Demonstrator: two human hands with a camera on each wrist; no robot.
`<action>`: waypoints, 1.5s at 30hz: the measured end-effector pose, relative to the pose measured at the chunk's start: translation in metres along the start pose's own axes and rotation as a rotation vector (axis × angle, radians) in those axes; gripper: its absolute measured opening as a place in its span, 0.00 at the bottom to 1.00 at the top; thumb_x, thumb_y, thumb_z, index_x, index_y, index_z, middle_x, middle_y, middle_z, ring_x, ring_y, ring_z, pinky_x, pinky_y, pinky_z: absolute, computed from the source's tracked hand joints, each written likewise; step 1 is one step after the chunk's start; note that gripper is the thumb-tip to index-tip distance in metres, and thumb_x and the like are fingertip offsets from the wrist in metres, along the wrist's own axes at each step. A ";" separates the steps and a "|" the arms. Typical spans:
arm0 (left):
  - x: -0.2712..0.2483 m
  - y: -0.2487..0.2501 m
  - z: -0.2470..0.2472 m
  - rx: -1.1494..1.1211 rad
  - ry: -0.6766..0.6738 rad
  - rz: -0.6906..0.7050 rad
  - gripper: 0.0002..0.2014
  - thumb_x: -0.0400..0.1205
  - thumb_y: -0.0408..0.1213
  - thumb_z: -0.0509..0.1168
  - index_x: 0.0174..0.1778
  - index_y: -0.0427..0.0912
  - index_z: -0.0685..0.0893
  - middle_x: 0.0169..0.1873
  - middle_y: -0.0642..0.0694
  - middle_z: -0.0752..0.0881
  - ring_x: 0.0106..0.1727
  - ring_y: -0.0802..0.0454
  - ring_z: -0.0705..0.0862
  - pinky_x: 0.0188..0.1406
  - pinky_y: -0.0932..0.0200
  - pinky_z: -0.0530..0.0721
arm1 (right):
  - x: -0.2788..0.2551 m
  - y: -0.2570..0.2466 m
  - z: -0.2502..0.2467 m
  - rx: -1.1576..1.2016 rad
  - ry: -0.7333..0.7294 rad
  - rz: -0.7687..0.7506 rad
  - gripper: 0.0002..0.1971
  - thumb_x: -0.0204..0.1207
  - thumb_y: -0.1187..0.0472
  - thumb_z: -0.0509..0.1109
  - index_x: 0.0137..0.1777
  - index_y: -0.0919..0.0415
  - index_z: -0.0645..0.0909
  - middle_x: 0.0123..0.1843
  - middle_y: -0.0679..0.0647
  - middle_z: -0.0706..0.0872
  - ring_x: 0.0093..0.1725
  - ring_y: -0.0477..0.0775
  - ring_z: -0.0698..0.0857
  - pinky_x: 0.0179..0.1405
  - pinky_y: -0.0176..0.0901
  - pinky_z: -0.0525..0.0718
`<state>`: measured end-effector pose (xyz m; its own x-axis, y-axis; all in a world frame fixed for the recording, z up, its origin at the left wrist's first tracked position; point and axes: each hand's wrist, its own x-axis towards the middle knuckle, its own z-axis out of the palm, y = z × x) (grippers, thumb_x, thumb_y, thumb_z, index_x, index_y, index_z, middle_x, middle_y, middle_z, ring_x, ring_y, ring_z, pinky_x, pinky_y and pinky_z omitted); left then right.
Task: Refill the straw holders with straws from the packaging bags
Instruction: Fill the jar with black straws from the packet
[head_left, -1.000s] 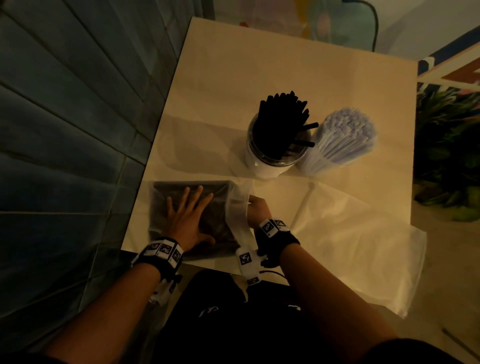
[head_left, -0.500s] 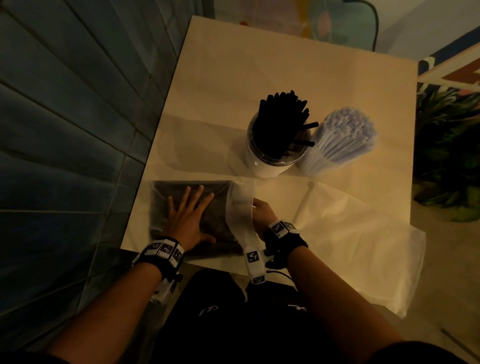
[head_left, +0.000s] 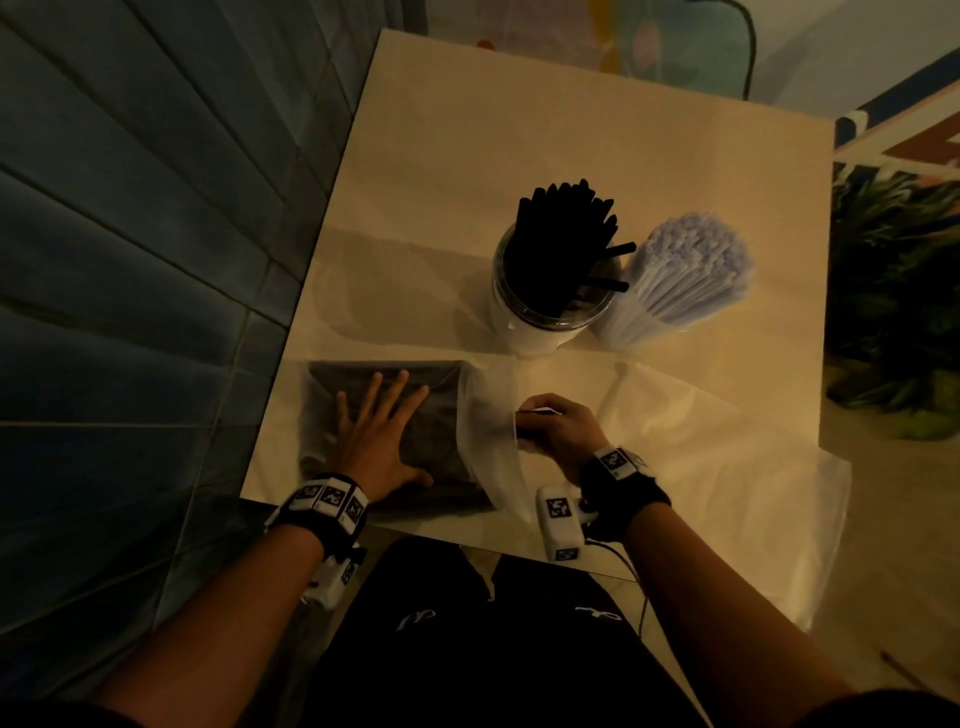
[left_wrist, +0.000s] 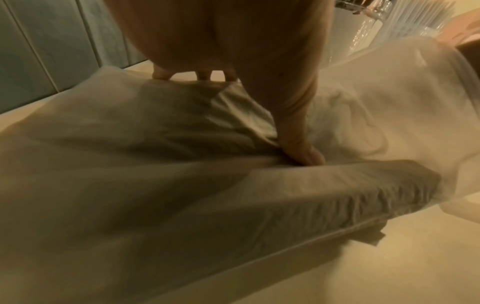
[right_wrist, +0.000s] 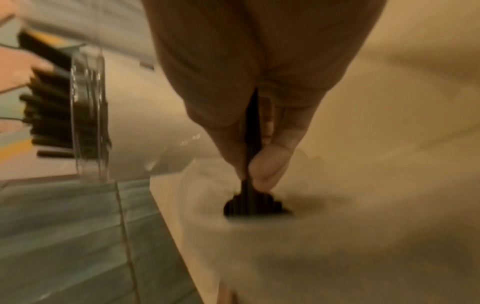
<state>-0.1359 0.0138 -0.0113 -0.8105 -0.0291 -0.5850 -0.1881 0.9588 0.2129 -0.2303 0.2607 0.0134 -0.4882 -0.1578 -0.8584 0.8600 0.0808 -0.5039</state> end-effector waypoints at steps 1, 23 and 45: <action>0.000 0.000 0.000 0.001 0.002 0.000 0.62 0.62 0.68 0.76 0.85 0.63 0.43 0.86 0.55 0.35 0.86 0.46 0.33 0.79 0.24 0.39 | -0.001 0.000 -0.006 0.059 0.007 0.002 0.05 0.75 0.73 0.74 0.48 0.68 0.82 0.48 0.67 0.86 0.39 0.60 0.88 0.35 0.43 0.91; 0.002 0.001 0.002 -0.023 -0.004 0.007 0.62 0.62 0.66 0.77 0.85 0.63 0.43 0.85 0.55 0.34 0.85 0.46 0.31 0.80 0.25 0.38 | 0.011 0.008 0.042 -0.221 0.124 0.036 0.10 0.84 0.60 0.65 0.51 0.67 0.85 0.51 0.62 0.87 0.50 0.61 0.84 0.51 0.47 0.78; 0.007 0.006 0.005 0.004 -0.027 0.022 0.63 0.62 0.67 0.77 0.86 0.60 0.43 0.85 0.53 0.33 0.85 0.45 0.30 0.80 0.26 0.38 | -0.002 0.005 0.045 0.042 0.131 0.136 0.15 0.81 0.52 0.70 0.61 0.63 0.83 0.52 0.57 0.87 0.48 0.58 0.83 0.56 0.47 0.79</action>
<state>-0.1395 0.0208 -0.0179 -0.7994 -0.0003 -0.6008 -0.1680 0.9602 0.2230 -0.2184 0.2177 0.0174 -0.3796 -0.0189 -0.9250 0.9235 0.0516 -0.3800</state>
